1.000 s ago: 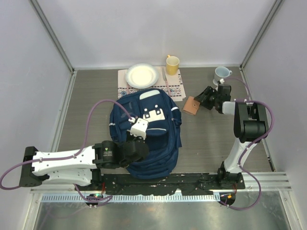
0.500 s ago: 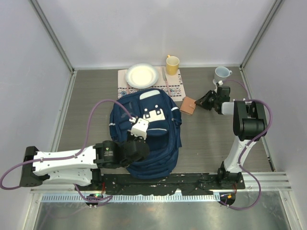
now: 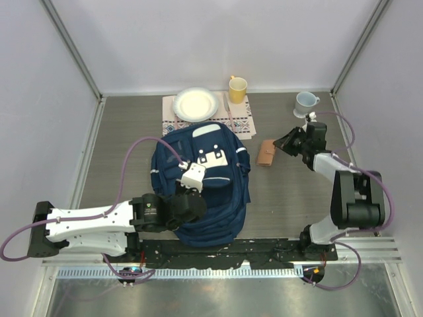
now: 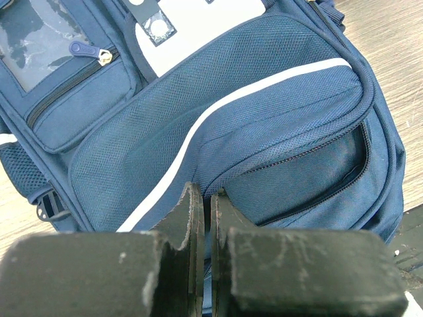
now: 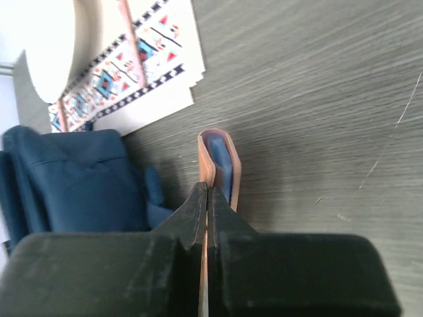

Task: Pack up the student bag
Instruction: Pick up the personal item from the center of the board, then place the personal item in the student bag.

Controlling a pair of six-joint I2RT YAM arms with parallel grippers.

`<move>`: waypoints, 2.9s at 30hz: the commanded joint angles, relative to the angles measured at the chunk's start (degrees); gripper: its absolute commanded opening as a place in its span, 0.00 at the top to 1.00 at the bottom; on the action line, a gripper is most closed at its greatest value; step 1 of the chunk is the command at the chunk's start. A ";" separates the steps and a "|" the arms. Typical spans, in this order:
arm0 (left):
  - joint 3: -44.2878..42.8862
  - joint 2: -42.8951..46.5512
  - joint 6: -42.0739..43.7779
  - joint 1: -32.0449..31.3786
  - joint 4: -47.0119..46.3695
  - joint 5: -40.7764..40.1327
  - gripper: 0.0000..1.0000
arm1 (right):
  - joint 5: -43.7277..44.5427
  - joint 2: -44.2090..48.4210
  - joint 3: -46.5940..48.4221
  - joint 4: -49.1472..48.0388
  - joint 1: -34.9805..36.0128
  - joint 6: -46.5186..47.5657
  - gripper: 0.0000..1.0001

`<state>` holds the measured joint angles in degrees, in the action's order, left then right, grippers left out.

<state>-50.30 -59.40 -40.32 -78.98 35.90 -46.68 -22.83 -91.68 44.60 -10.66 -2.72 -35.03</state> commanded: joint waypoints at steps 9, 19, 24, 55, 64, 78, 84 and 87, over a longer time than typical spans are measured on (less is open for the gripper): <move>-1.73 0.51 0.14 0.93 -7.24 -2.19 1.00 | 3.50 29.15 -3.47 13.81 0.35 -2.59 0.99; -5.94 -3.88 3.13 3.22 -10.67 0.44 1.00 | -7.46 48.15 -0.83 26.12 0.44 -10.30 0.99; -9.72 -7.31 4.89 4.71 -12.69 2.02 1.00 | -13.29 55.55 -2.76 26.39 0.52 -17.70 0.99; -25.99 -21.73 2.17 6.03 -15.07 5.80 1.00 | -18.40 61.10 -15.59 19.28 6.31 -31.86 0.99; -25.20 -20.41 1.91 6.03 -15.16 7.47 1.00 | 0.84 48.91 -19.55 0.13 27.58 -37.22 0.99; -21.34 -15.67 1.03 6.03 -14.71 7.91 1.00 | 22.37 42.63 -23.76 -5.95 33.73 -40.73 0.99; -21.06 -15.66 1.38 6.12 -15.07 9.15 1.00 | 35.37 44.92 -27.28 -6.04 40.94 -43.81 0.99; -20.97 -15.93 1.29 6.12 -15.16 9.85 1.00 | 37.24 44.66 -27.03 -5.52 43.85 -43.20 0.99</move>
<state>-69.56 -78.87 -37.32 -72.73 29.80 -36.56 5.23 -47.48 17.61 -14.17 38.48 -77.17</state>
